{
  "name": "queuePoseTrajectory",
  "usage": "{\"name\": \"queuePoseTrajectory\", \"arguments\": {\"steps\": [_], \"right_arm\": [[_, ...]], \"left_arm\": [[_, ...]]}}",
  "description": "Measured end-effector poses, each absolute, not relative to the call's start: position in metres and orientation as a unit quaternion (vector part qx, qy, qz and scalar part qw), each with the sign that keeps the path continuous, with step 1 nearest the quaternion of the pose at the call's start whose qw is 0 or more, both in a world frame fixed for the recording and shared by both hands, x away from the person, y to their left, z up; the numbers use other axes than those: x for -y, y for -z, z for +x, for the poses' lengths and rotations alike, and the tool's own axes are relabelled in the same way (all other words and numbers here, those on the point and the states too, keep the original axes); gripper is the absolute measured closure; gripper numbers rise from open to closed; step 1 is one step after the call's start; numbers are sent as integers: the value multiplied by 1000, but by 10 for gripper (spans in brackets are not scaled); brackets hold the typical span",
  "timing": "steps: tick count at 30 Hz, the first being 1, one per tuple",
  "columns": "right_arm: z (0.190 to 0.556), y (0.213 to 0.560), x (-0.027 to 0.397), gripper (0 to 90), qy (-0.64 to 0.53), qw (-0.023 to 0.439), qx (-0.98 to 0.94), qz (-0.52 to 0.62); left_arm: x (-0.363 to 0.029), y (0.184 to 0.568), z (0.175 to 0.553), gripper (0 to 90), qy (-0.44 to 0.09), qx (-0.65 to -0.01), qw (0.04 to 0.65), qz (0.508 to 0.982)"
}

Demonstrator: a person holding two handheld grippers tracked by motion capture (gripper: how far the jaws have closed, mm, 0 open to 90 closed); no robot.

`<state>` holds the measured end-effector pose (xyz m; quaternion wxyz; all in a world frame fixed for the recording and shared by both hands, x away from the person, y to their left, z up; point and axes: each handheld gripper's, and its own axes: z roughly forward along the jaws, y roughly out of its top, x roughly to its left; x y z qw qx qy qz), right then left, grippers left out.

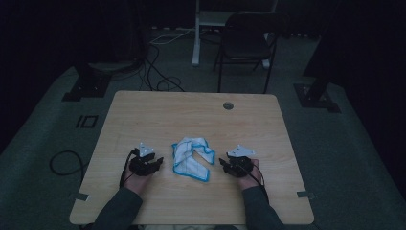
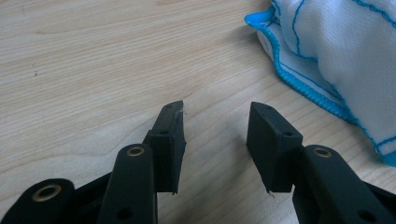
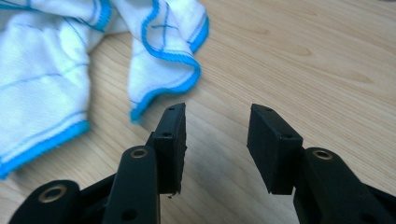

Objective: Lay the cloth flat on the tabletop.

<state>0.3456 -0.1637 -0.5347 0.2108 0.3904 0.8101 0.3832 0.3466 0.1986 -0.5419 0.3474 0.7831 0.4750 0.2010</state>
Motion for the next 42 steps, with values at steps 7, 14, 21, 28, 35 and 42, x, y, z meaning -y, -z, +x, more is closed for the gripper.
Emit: {"name": "queuePoseTrajectory", "arguments": {"steps": [7, 14, 21, 28, 35, 42], "right_arm": [[343, 532, 149, 598, -392, 211, -817, 368], [339, 529, 129, 632, -398, 208, -827, 337], [342, 525, 117, 639, -406, 205, -830, 324], [349, 520, 108, 636, -397, 226, -830, 319], [369, 519, 102, 619, -388, 226, -829, 332], [385, 519, 95, 610, -383, 209, -837, 331]], "left_arm": [[-192, 541, 351, 576, -194, -467, 347, 790], [-184, 535, 357, 583, -192, -457, 354, 793], [-179, 525, 372, 608, -193, -458, 367, 786], [-166, 524, 389, 627, -193, -451, 361, 793], [-157, 527, 403, 641, -187, -464, 333, 799], [-151, 532, 405, 790, -186, -452, 328, 808]]}}
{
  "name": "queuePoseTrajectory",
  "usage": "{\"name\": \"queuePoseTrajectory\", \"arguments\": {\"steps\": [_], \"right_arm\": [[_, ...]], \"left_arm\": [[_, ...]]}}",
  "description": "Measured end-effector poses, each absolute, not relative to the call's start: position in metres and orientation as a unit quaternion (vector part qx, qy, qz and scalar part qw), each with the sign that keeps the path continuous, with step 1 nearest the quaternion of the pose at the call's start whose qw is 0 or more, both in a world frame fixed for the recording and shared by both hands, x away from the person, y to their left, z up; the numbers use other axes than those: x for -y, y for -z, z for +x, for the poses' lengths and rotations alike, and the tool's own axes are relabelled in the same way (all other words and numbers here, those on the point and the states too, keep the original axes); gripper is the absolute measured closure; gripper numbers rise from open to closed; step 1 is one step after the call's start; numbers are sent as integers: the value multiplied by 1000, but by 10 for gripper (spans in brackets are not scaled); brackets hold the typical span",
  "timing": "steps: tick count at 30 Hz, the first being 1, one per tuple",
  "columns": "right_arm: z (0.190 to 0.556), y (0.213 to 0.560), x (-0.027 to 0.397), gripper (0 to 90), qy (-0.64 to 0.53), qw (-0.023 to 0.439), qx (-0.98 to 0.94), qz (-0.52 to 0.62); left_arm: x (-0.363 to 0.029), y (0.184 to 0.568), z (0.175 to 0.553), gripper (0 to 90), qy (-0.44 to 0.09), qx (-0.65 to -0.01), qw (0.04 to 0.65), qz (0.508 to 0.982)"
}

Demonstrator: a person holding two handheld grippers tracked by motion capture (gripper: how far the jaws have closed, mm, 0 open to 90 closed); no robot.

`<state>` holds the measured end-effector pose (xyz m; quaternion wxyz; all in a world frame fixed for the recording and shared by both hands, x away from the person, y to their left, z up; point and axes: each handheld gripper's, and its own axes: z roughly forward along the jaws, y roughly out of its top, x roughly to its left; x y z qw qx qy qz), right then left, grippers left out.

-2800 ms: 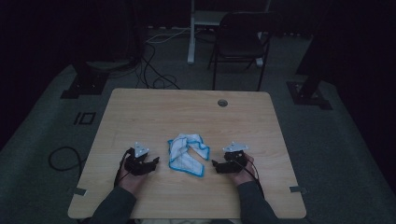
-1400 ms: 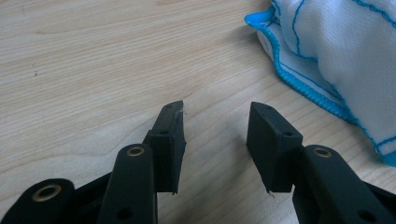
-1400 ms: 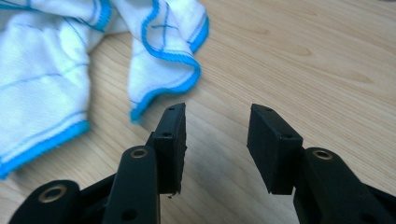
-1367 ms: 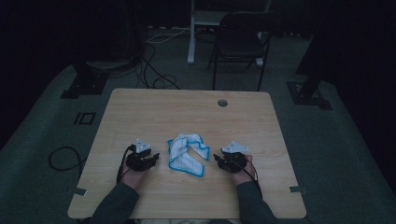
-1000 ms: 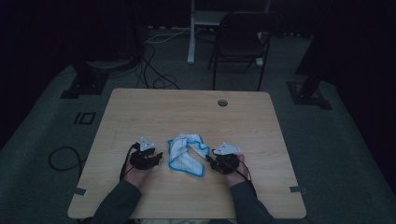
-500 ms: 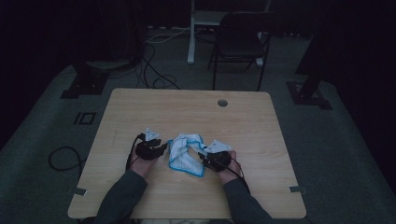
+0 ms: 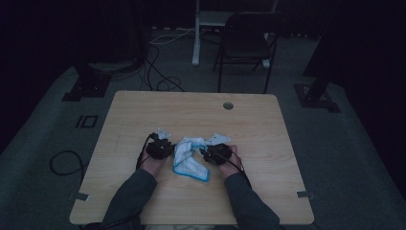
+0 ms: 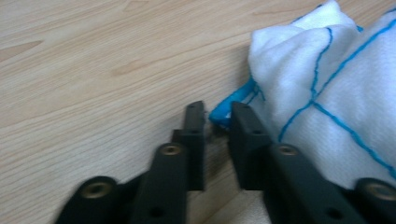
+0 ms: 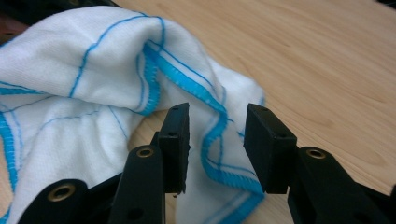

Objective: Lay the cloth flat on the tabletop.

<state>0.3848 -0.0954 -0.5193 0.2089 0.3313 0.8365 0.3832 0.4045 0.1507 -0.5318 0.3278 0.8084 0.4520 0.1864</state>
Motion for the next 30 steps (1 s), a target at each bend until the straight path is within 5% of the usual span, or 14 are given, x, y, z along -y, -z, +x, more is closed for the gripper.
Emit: {"name": "queuePoseTrajectory", "arguments": {"steps": [2, 3, 6, 22, 30], "right_arm": [[389, 520, 93, 686, -379, 199, -843, 326], [391, 519, 93, 811, -377, 194, -846, 324], [390, 516, 98, 891, -380, 196, -843, 326], [385, 508, 127, 892, -388, 204, -833, 337], [382, 505, 130, 892, -391, 207, -832, 335]], "left_arm": [[-148, 532, 404, 864, -187, -445, 322, 814], [-148, 533, 404, 900, -187, -443, 320, 816], [-149, 534, 406, 900, -186, -442, 314, 819], [-141, 513, 400, 900, -204, -417, 355, 812], [-136, 537, 407, 900, -167, -426, 342, 821]]}}
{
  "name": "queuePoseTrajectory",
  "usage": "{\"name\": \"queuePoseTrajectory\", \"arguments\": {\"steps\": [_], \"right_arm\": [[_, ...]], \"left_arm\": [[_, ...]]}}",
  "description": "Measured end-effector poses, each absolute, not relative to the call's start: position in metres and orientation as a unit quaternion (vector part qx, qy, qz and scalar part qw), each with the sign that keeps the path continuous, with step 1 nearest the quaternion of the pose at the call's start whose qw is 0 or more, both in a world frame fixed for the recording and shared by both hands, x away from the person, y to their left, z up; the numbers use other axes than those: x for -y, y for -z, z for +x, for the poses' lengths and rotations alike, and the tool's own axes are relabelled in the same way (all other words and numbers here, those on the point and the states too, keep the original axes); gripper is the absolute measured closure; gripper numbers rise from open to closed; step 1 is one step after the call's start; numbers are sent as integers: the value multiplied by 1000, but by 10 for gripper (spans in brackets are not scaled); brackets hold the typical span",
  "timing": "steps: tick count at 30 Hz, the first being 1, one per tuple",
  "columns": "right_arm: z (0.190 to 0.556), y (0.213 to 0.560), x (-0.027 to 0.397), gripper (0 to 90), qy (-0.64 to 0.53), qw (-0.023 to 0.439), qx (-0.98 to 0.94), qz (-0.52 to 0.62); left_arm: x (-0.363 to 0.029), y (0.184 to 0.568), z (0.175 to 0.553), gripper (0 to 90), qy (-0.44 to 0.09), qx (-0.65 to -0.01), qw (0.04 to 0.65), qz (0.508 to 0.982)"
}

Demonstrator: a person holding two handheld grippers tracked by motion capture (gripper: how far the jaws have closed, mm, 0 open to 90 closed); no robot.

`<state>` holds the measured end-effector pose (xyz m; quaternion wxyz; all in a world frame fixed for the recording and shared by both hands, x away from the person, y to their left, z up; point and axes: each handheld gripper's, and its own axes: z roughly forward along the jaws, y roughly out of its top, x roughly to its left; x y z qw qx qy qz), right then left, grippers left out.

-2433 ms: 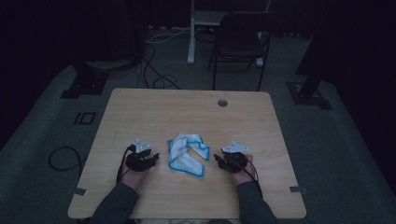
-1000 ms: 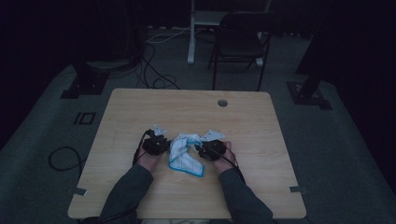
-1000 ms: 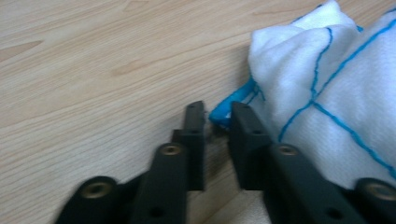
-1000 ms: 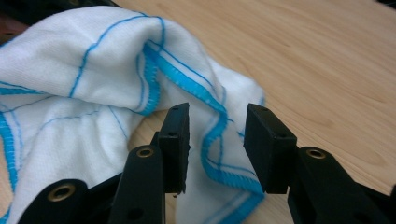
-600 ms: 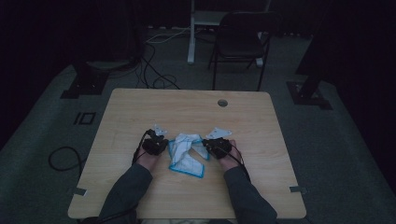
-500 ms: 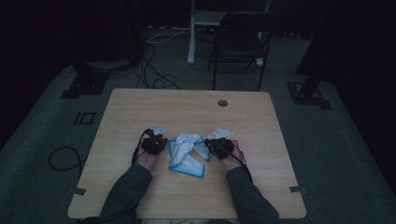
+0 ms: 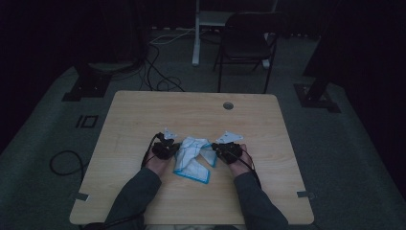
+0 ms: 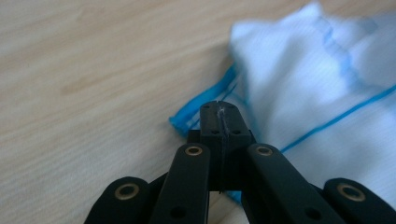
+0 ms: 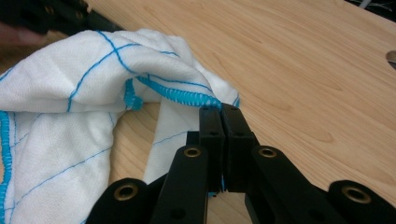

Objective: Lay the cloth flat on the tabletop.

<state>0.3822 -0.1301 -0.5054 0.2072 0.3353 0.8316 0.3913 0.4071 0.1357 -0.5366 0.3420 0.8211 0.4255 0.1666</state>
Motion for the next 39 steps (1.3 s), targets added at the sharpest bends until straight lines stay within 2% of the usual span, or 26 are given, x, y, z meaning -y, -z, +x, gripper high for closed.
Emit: {"name": "queuePoseTrajectory", "arguments": {"steps": [9, 20, 39], "right_arm": [[382, 503, 142, 892, -390, 213, -826, 347], [382, 503, 155, 892, -387, 216, -822, 358], [381, 504, 168, 892, -382, 220, -819, 367]], "left_arm": [[-134, 536, 403, 900, -195, -414, 325, 828], [-155, 536, 401, 900, -208, -428, 317, 820], [-185, 533, 395, 900, -254, -430, 265, 825]]}}
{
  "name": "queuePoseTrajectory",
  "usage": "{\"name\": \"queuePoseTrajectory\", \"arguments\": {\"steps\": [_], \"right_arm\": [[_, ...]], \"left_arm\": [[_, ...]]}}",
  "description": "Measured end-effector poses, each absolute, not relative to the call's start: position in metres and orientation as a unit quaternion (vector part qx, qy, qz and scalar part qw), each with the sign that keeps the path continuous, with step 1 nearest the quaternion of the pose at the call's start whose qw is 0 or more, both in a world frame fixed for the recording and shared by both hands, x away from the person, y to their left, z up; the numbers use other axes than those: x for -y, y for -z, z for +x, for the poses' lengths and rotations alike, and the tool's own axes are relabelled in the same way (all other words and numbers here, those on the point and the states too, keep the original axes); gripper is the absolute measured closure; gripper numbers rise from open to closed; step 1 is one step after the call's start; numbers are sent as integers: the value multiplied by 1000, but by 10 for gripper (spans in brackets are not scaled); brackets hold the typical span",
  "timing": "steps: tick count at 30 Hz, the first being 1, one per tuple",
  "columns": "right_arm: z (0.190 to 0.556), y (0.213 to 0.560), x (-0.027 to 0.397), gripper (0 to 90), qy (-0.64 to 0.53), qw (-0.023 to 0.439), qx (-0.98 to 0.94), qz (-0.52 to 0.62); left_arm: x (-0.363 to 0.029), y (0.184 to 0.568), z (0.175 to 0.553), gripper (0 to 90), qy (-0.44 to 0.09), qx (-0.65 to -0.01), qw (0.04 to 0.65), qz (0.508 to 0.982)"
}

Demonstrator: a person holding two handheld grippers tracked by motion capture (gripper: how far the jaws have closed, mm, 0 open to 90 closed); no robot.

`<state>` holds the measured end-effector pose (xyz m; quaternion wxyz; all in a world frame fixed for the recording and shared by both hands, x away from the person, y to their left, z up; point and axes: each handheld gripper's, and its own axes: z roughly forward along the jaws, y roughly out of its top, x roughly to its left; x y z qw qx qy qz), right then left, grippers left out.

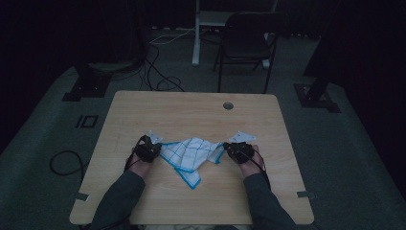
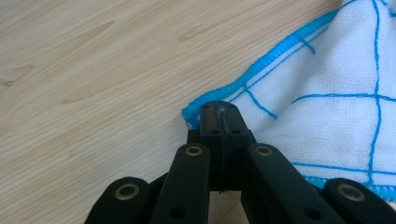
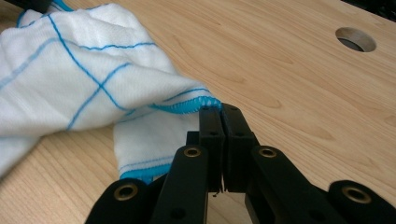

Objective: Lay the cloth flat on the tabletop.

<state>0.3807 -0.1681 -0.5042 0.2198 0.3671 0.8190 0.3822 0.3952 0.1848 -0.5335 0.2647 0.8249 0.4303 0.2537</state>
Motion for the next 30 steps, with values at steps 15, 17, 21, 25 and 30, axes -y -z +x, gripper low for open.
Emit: {"name": "queuePoseTrajectory", "arguments": {"steps": [15, 17, 21, 25, 30], "right_arm": [[379, 504, 172, 850, -376, 220, -823, 364], [379, 503, 172, 829, -376, 224, -822, 364], [375, 498, 175, 739, -380, 233, -816, 367], [370, 495, 176, 713, -385, 237, -812, 369], [360, 493, 177, 700, -389, 240, -811, 365]], "left_arm": [[-189, 527, 395, 855, -270, -444, 243, 819], [-189, 525, 393, 813, -272, -446, 246, 816], [-183, 511, 382, 781, -275, -436, 281, 810], [-167, 497, 371, 763, -274, -408, 305, 816], [-138, 489, 358, 748, -267, -361, 324, 833]]}}
